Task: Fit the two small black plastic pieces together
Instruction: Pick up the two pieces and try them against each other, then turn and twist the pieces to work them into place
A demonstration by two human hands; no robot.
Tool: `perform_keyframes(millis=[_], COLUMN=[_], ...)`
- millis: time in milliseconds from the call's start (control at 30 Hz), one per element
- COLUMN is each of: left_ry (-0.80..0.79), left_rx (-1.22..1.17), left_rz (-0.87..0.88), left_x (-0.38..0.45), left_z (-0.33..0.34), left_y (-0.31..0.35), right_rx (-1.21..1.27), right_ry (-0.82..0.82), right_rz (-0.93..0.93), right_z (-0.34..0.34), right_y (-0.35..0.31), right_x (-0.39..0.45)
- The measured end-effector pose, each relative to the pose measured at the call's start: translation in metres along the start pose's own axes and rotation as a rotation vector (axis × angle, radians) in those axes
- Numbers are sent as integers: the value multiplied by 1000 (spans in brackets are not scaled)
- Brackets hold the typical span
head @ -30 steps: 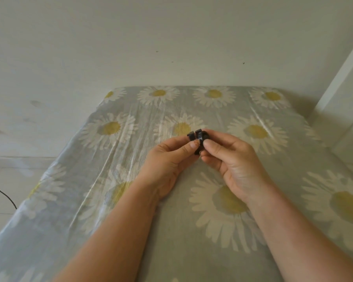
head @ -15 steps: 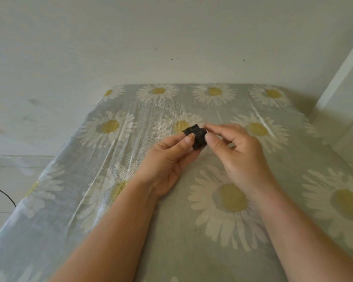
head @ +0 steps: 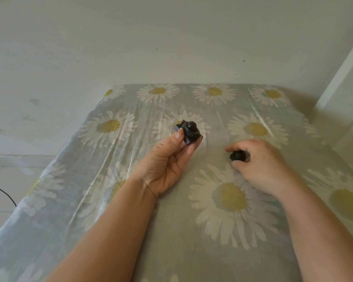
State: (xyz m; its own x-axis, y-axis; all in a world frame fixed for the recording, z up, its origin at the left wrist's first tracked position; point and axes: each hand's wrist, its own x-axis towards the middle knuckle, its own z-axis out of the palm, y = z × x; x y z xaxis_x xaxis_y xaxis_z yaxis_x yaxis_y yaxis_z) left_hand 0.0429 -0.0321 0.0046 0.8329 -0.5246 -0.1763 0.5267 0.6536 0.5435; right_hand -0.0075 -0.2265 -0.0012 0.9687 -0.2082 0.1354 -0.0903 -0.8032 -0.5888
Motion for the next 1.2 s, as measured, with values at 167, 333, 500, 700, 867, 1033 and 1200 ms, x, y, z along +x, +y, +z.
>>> perform_keyframes(millis=[167,333,500,700,867,1033,1200], left_ry=[9,-11,-50,-78,-74,-42,-3], left_rx=[9,54,140,211,283,325,392], left_rz=[-8,-15,-8,-16,18,54,51], left_x=[-1,-1,-1,-1,-1,0,0], left_z=[0,0,-1,-1,1,1,-1], left_y=[-1,-1,-2,-4,-7,-9,-7], right_rx=[344,549,726,1233,1241,939,709], right_ry=[105,52,108,98,105,79,70], right_rz=[42,-40,-74,-38,-91,-187,-173], right_z=[1,3,6,6,6,3,1], right_y=[-4,-10,-14,-22,-26,-24,-23], right_x=[1,-2,-2,-3,-3,-5,-6])
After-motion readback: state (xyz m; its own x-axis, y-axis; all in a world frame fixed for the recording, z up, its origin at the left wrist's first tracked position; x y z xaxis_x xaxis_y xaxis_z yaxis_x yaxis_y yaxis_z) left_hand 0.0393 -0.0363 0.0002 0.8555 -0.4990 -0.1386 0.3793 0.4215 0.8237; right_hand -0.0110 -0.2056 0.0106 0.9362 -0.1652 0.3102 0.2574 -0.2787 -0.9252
